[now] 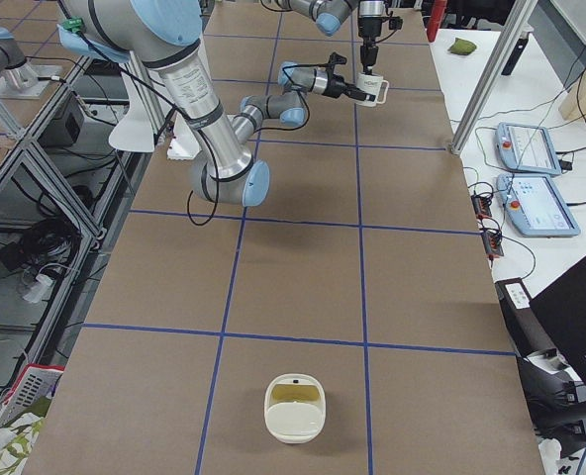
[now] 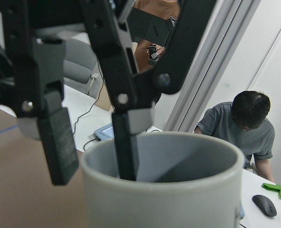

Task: Left arm hands cup to right arm to dump lemon

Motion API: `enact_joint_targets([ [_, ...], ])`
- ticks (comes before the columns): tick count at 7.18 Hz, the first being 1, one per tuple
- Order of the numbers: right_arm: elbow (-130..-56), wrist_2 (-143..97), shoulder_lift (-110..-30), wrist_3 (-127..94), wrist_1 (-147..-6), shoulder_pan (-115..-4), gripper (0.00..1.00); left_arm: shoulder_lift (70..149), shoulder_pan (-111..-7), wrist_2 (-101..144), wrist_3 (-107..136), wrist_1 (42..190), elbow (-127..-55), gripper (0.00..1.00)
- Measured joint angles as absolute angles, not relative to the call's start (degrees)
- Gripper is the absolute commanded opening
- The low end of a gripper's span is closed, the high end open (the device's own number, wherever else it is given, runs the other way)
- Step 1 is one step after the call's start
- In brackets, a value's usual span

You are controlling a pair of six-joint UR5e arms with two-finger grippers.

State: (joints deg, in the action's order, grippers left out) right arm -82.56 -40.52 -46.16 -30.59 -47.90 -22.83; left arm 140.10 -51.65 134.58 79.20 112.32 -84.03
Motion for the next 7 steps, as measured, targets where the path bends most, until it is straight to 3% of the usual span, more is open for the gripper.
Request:
enact_joint_targets([
  [1,-82.7,-40.5,-46.2,-30.5,-47.9,-22.8,0.02,140.1,-51.6,134.5,79.2,112.3,-84.0,0.35],
  [2,-82.8,-40.5,-46.3,-30.5,-47.9,-22.8,0.13,140.1,-51.5,134.4,79.2,112.3,-84.0,0.09],
  [3,-82.8,-40.5,-46.4,-30.4,-47.9,-22.8,0.55,140.1,-51.5,134.2,79.2,112.3,-84.0,0.00],
  [4,-82.9,-40.3,-46.6,-30.3,-47.9,-22.7,0.86,140.1,-51.4,133.8,79.4,112.3,-84.0,0.00],
  [5,-82.9,-39.7,-46.8,-30.3,-47.9,-22.6,0.99,140.1,-51.3,133.4,79.8,112.3,-84.0,0.00],
  [7,-82.9,-38.5,-47.2,-30.3,-47.9,-21.9,0.99,140.2,-51.3,132.9,80.3,112.2,-84.0,0.00],
])
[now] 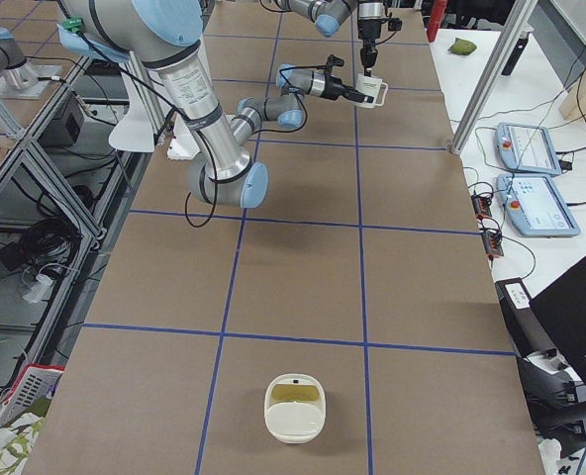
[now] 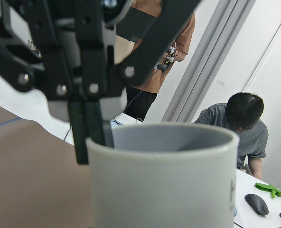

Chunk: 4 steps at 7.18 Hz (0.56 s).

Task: Left arm hands cup to right arm to dump lemon

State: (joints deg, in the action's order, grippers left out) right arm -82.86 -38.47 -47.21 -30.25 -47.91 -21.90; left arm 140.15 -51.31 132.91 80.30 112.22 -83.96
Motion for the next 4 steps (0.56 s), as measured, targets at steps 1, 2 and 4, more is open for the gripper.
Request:
enact_joint_targets([
  [1,-83.1,-38.3,-47.2,-30.2,-47.8,-21.7,0.99,140.2,-51.3,132.9,80.4,112.2,-83.9,0.00],
  [2,-83.7,-38.1,-47.6,-30.2,-47.8,-21.1,0.99,140.2,-51.2,132.8,80.5,112.2,-83.8,0.00],
  [4,-86.7,-37.5,-50.1,-30.2,-45.9,-18.6,0.99,140.2,-51.3,132.8,80.5,112.2,-83.7,0.00],
])
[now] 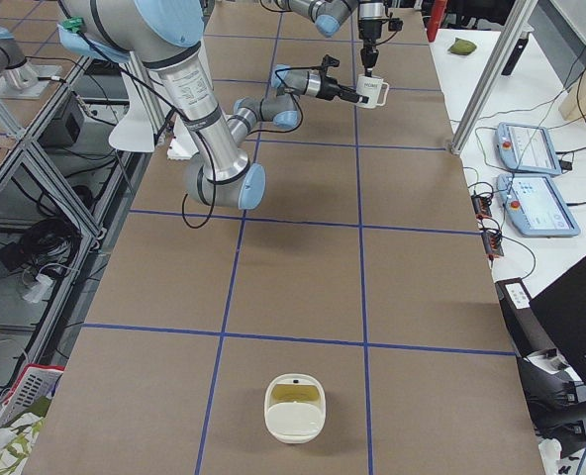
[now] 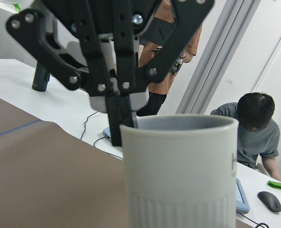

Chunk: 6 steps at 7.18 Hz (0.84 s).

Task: Left arm hands cup to right arm to dump lemon

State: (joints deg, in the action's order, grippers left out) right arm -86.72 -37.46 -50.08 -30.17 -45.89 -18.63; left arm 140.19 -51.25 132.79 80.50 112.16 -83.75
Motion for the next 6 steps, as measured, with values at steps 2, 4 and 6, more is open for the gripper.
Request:
enact_joint_targets([
  [2,-90.9,-37.2,-54.5,-30.0,-41.5,-16.4,0.99,140.2,-51.3,132.5,80.5,112.1,-83.7,0.00],
  [4,-98.2,-37.5,-58.6,-29.7,-40.3,-15.0,0.99,140.2,-51.6,131.5,80.7,112.0,-83.6,0.00],
  [6,-102.8,-38.0,-61.7,-30.2,-40.3,-14.9,0.99,140.1,-52.5,130.2,80.7,111.8,-83.2,0.00],
])
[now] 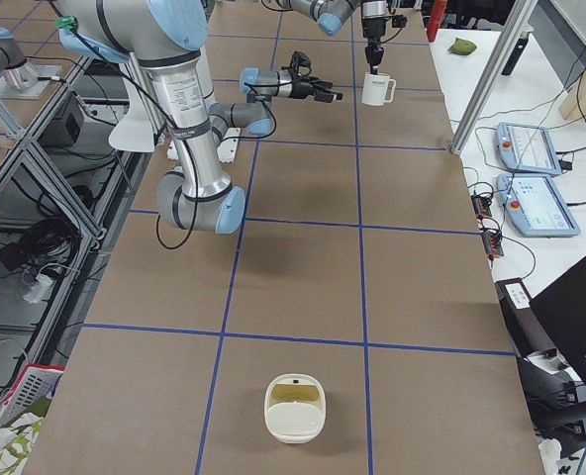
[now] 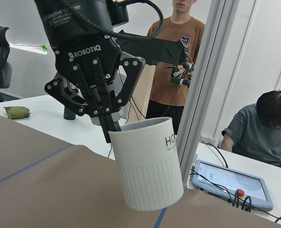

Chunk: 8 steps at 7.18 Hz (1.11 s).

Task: Left arm hands cup to right arm to dump lemon

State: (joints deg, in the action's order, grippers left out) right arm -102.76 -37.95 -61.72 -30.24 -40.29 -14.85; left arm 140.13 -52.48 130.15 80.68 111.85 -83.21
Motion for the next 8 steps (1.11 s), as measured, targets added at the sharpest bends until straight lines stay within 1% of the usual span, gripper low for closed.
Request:
enact_joint_targets([
  [2,-103.4,-42.4,-63.6,-34.9,-40.5,-17.6,0.99,139.9,-53.9,129.8,80.3,111.7,-82.8,0.00],
  [4,-103.5,-54.2,-64.8,-41.8,-45.3,-25.2,0.99,138.9,-55.5,129.8,79.2,111.5,-82.7,0.00],
  [6,-103.6,-70.8,-65.1,-44.9,-52.7,-36.0,0.99,135.1,-57.6,130.2,75.5,111.6,-83.7,0.00],
  [8,-103.5,-89.4,-65.4,-45.2,-60.1,-47.0,0.99,128.2,-59.8,130.5,69.9,111.5,-88.1,0.00],
])
